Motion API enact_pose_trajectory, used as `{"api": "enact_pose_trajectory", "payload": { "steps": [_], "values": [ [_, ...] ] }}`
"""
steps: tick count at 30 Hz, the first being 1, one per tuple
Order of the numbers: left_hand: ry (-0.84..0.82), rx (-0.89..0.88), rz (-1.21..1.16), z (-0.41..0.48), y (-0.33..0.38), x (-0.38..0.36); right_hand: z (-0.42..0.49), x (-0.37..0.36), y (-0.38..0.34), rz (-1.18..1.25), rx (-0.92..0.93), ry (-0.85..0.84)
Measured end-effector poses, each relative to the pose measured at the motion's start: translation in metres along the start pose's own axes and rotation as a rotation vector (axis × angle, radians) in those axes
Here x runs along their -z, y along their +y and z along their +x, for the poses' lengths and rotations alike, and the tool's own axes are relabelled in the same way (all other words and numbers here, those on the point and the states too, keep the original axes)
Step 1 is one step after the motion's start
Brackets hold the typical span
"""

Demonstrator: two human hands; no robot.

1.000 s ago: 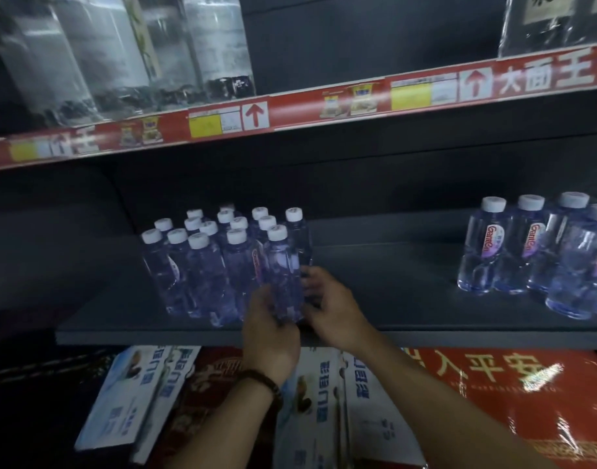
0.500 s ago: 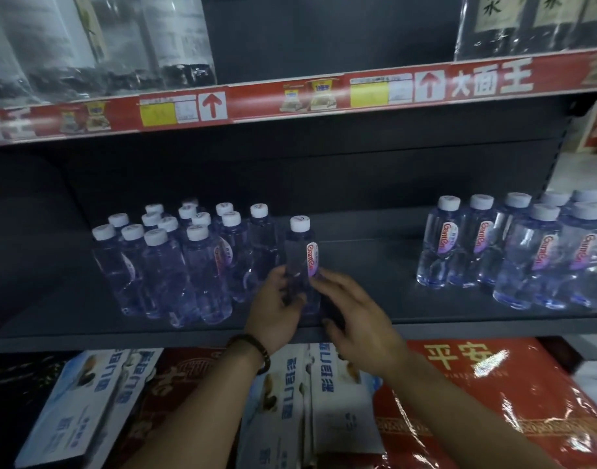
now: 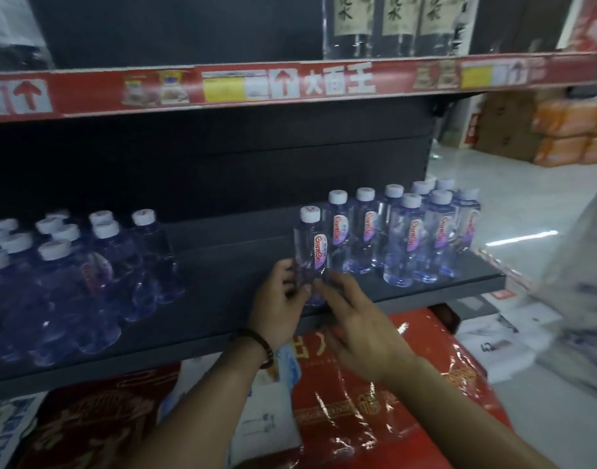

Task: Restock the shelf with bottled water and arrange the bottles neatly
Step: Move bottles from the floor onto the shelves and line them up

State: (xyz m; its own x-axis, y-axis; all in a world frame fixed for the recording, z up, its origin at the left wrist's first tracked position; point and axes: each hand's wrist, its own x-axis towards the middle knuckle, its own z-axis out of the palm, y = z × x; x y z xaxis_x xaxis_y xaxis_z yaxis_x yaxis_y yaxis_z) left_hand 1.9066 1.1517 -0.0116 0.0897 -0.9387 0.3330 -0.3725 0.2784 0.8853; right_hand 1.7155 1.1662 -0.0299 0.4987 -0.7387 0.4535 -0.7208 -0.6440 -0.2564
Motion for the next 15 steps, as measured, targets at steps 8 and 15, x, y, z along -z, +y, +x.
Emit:
{"api": "enact_pose_trajectory", "payload": {
  "steps": [8,15],
  "values": [
    [-0.024,-0.042,-0.004,0.012,0.011,-0.059,-0.025,0.021,0.043,-0.066,-0.085,0.029],
    [-0.046,-0.039,0.066,0.019,0.012,-0.086,-0.033,0.019,0.070,-0.033,-0.109,0.047]
  ]
}}
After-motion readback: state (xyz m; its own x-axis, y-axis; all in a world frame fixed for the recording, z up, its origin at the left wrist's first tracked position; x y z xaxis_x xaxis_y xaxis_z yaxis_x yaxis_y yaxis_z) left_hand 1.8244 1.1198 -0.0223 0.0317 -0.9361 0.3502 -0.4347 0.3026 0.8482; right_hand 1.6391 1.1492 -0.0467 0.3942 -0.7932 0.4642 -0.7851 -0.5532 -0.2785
